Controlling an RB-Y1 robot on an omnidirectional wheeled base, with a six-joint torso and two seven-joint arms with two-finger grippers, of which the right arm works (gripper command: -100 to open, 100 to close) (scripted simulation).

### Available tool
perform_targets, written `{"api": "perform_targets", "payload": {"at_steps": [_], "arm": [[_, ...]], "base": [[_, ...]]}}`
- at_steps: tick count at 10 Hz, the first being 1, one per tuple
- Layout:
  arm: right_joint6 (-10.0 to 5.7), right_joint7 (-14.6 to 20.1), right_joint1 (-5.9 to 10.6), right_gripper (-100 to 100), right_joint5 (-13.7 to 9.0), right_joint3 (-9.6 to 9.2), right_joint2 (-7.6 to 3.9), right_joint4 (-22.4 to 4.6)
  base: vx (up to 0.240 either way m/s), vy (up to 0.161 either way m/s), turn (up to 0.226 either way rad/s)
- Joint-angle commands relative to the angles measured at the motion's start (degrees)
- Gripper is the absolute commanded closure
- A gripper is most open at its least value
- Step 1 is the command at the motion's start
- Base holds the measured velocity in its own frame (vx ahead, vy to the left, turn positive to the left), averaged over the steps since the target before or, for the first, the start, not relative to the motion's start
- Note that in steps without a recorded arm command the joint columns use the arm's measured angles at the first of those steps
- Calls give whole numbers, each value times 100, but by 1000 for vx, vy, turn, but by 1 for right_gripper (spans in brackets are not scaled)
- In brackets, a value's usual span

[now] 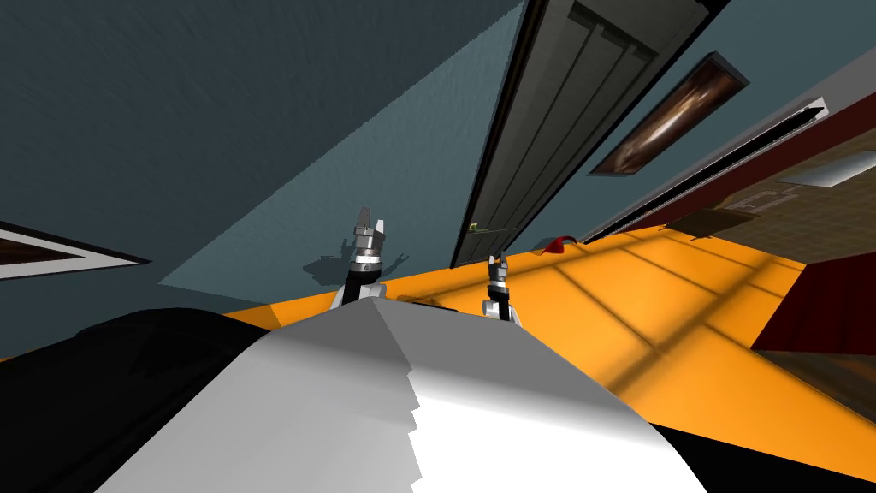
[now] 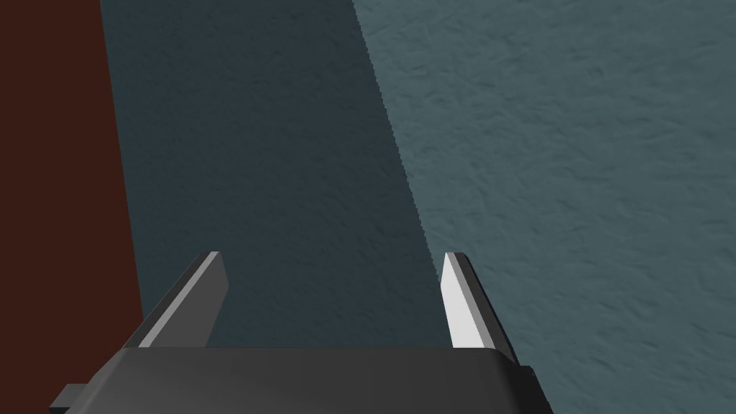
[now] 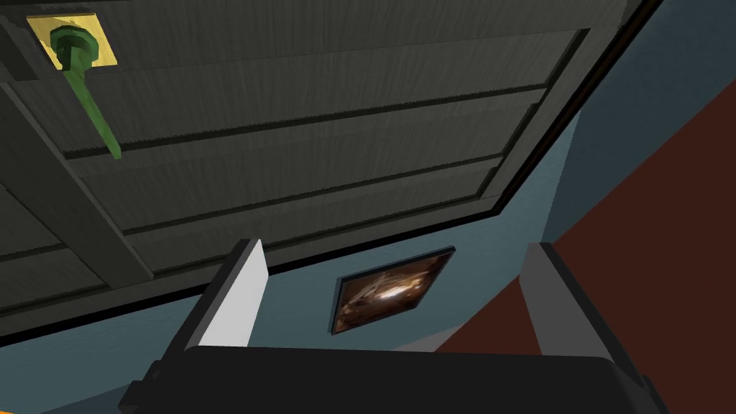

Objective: Pull the door open

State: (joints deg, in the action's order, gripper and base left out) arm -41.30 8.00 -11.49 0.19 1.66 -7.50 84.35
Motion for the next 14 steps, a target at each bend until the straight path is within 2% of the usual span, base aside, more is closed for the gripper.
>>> {"api": "perform_targets", "payload": {"at_steps": [1,13,14], "arm": [[-31,6,62,-100,-7,5,-12,-158],[-345,75,883,-100,-96,9,-169,-2188],[-345,75,883,-100,-96,9,-169,-2188]], "base": [[43,-62,58],[57,-96,133],[29,-59,25]]}}
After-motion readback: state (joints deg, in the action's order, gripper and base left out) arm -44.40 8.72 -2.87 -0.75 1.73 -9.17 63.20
